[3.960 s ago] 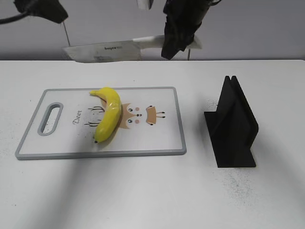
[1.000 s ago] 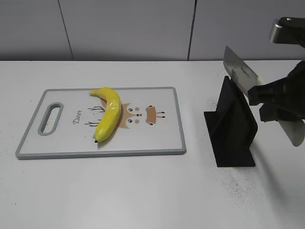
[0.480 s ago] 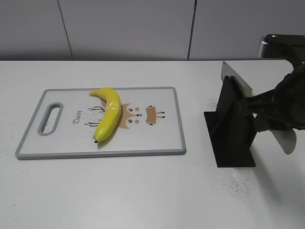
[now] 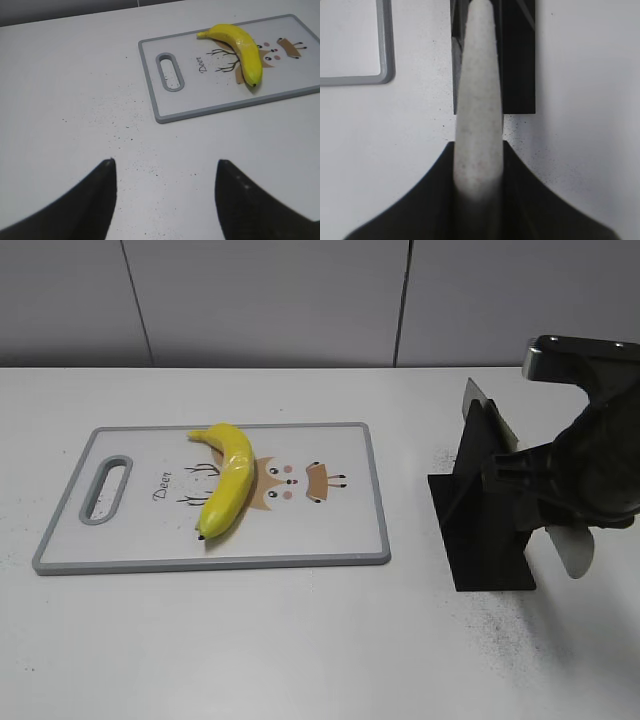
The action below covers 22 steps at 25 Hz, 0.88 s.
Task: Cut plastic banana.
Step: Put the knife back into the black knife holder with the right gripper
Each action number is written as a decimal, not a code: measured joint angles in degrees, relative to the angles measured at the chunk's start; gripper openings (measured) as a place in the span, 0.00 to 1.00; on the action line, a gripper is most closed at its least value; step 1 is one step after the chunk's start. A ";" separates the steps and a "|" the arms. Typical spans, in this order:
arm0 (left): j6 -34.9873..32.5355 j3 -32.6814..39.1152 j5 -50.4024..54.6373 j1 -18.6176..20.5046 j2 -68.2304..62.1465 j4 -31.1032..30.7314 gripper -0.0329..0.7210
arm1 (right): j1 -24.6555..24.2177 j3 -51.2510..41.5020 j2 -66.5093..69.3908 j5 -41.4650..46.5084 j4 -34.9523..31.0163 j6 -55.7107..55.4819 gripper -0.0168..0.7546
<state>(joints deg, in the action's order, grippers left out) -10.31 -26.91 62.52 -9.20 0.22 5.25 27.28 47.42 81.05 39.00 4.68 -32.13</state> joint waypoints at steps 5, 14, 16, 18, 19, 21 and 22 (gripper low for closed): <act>0.00 0.00 0.00 0.00 0.00 0.00 0.81 | 0.00 0.00 0.06 -0.02 -0.35 0.00 0.33; 0.00 0.00 0.00 0.00 0.00 0.00 0.81 | 0.00 0.20 -0.20 -0.46 -0.08 0.00 0.86; 0.00 0.00 0.00 0.00 0.00 0.00 0.81 | 0.00 1.05 -0.92 -0.40 1.02 0.00 0.87; 0.00 0.00 0.00 0.00 0.00 0.00 0.81 | 0.00 3.05 -2.18 -0.40 2.54 1.51 0.87; 0.00 0.00 0.00 0.00 0.00 0.00 0.81 | 0.00 4.23 -2.85 -0.62 3.06 2.92 0.87; 0.04 0.00 0.00 0.00 0.00 0.00 0.81 | 0.00 6.08 -4.63 -1.69 3.39 6.87 0.87; 0.04 0.00 0.00 0.00 0.00 0.00 0.81 | 0.00 6.84 -5.48 -2.22 3.45 9.10 0.87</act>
<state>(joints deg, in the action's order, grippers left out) -10.27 -26.91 62.52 -9.20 0.22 5.25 27.28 54.25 75.56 36.78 8.13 -23.03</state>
